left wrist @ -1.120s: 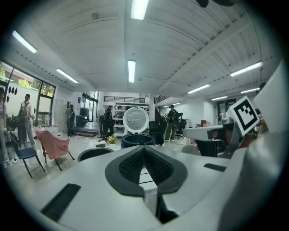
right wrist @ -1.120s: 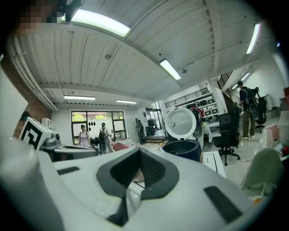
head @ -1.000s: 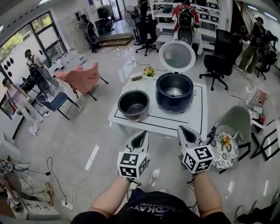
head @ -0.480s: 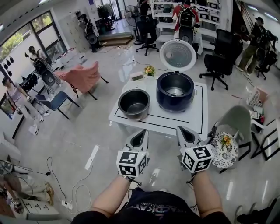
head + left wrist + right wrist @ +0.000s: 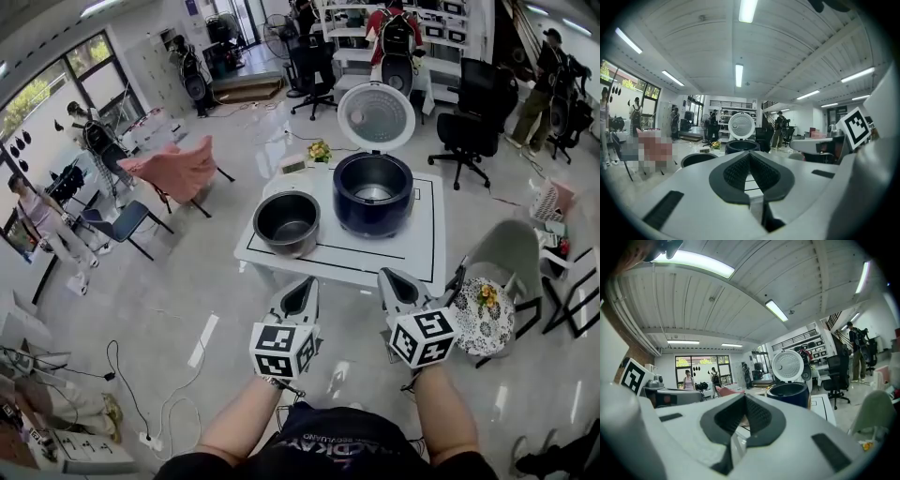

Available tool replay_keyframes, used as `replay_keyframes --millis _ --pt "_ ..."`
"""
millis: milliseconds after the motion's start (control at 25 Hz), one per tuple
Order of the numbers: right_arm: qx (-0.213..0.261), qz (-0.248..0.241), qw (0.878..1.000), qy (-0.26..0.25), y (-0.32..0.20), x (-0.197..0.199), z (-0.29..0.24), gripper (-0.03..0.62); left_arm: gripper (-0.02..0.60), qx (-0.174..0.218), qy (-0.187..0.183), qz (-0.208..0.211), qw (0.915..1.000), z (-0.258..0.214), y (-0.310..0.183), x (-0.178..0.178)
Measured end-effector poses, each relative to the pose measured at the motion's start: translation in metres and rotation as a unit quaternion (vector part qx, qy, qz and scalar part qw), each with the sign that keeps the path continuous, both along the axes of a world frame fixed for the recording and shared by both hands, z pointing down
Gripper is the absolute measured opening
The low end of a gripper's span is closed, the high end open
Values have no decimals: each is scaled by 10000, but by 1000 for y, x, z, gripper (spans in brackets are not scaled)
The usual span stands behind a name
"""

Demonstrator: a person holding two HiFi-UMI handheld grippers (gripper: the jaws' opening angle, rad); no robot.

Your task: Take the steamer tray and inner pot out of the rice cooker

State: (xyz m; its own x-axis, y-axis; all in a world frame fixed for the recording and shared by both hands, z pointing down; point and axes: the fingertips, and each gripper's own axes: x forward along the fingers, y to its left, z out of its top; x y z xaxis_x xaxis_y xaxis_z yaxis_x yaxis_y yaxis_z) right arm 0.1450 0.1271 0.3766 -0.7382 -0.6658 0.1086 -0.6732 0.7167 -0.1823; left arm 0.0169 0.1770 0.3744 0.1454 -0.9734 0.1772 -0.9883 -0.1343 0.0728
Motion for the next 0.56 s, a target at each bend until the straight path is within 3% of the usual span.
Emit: replay_keyframes --millis 560 --pt "24 -30 10000 -11 18 9 -1 2 3 62 68 -35 10000 -2 19 9"
